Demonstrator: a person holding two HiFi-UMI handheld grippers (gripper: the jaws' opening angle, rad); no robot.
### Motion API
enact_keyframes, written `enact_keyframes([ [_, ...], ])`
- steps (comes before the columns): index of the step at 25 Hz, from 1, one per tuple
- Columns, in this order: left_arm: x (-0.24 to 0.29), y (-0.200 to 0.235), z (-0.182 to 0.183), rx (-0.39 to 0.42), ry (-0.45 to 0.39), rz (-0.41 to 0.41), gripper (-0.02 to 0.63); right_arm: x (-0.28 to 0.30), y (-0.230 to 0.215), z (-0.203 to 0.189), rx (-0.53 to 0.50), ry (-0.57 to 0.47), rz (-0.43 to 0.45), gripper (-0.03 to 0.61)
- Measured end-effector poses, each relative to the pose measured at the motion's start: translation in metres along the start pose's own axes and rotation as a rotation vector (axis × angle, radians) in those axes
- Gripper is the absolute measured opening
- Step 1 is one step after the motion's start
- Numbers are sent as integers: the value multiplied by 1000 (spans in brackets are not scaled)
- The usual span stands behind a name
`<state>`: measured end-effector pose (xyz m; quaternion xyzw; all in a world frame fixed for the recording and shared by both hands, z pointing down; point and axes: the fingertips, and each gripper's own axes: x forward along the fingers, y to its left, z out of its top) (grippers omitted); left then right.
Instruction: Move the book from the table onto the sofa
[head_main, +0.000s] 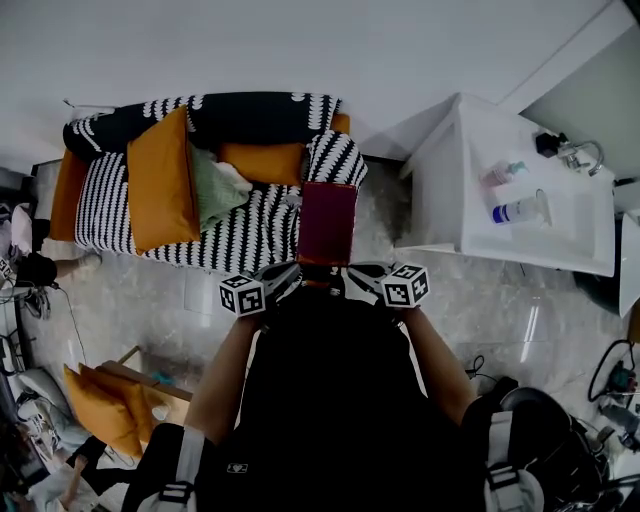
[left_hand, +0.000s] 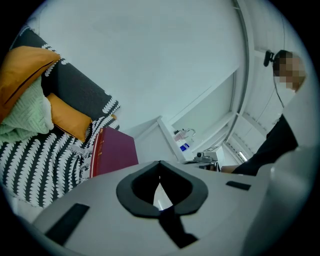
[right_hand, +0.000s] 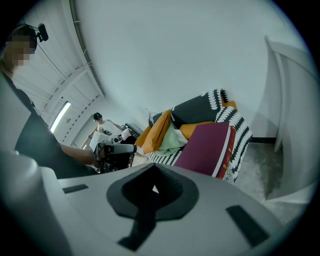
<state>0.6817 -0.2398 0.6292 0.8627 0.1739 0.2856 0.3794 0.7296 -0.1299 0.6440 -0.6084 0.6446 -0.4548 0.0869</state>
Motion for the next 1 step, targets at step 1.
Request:
enact_keyframes([
  [1,-1,-1,0,0,0,0,11,0,1,0,1,1,0,6],
])
